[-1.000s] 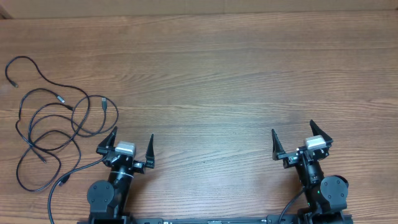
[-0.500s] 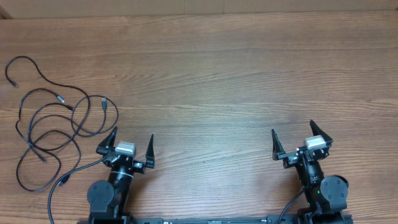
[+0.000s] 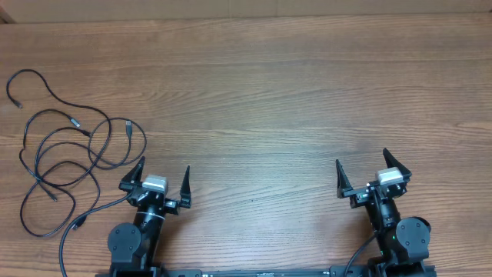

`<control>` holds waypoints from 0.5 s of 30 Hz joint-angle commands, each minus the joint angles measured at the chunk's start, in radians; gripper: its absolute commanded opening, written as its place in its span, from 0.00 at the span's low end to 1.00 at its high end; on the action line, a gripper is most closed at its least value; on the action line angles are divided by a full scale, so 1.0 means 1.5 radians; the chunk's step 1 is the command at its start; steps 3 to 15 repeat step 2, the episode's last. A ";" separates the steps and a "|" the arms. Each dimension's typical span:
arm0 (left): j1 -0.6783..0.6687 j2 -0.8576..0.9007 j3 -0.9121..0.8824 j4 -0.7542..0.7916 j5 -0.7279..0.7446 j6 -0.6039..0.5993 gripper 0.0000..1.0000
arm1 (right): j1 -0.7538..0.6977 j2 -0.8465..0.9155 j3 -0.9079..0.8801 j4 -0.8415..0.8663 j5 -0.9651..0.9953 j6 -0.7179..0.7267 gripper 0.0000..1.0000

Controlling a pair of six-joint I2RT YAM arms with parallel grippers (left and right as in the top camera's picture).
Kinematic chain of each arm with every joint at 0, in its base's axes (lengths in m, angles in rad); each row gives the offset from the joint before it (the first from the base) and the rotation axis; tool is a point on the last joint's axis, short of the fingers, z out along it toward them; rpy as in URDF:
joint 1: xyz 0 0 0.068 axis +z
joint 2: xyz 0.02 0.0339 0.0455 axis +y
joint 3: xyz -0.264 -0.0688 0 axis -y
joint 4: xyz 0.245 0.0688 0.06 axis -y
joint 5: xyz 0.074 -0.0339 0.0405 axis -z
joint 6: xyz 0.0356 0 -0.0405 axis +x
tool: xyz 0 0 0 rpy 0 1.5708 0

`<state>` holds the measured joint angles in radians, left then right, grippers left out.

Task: Untangle cables

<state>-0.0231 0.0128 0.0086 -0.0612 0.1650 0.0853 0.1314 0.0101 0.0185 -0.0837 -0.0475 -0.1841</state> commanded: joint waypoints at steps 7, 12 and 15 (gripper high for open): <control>-0.002 -0.006 -0.003 -0.001 0.008 -0.002 1.00 | -0.003 -0.005 -0.007 0.002 0.001 -0.001 1.00; -0.002 -0.006 -0.003 -0.001 0.008 -0.002 1.00 | -0.003 -0.005 -0.007 0.002 0.001 -0.001 1.00; -0.002 -0.006 -0.003 -0.001 0.008 -0.002 1.00 | -0.003 -0.005 -0.007 0.002 0.001 -0.001 1.00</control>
